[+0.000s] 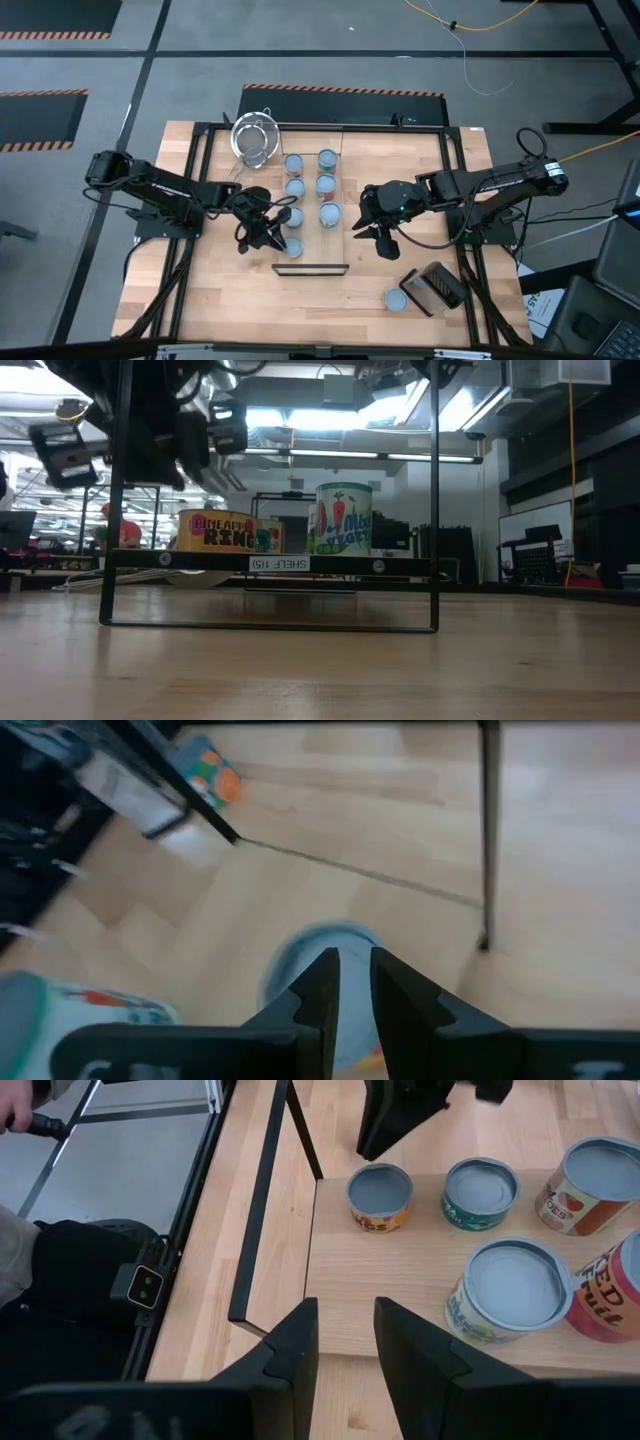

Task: Pick and place cans onto a shelf
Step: Put the canned orange on the shelf

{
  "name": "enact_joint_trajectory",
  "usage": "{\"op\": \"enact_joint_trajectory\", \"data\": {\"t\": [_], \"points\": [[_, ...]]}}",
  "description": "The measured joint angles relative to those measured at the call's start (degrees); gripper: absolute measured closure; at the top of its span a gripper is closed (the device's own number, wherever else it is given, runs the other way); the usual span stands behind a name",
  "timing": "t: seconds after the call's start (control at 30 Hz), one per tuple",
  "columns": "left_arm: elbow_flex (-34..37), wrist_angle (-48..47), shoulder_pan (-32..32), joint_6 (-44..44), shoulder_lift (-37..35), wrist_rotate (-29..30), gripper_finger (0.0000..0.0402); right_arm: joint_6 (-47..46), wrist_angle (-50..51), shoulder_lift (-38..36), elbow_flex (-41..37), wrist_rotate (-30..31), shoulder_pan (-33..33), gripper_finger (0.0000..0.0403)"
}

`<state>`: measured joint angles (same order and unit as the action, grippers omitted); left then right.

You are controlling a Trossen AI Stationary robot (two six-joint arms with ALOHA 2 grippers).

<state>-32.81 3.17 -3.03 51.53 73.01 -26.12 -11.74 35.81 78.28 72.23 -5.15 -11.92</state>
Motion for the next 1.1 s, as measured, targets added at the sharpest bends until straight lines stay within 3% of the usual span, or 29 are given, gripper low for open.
{"op": "enact_joint_trajectory", "data": {"t": [0.13, 0.27, 0.37, 0.57, 0.83, 1.1], "points": [[0.0, -0.8, 0.0, -3.9, -4.0, 0.0, 0.0348, -0.3, -0.8, 0.0, 0.0, -0.4, 0.0, 0.0297], [0.0, -3.1, 0.0, -7.8, -9.8, 1.4, 0.0348, -6.1, -3.4, 0.0, 0.0, -6.2, 0.0, 0.0297], [0.0, -6.1, 0.0, -11.8, -14.9, 6.4, 0.0347, -11.3, -4.3, 0.0, 0.0, -10.4, -0.8, 0.0297], [0.0, -15.1, 0.0, -23.5, -24.9, 15.5, 0.0347, -15.9, -3.4, 0.0, 0.0, -11.0, -5.7, 0.0297], [0.0, -18.2, -0.1, -31.7, -32.1, 16.4, 0.0347, -18.0, 1.4, 1.8, 0.0, -0.2, -14.7, 0.0297], [0.0, -18.2, -0.2, -32.0, -33.4, 16.4, 0.0347, -22.6, 9.0, 6.8, -0.1, 0.6, -19.9, 0.0297]]}}
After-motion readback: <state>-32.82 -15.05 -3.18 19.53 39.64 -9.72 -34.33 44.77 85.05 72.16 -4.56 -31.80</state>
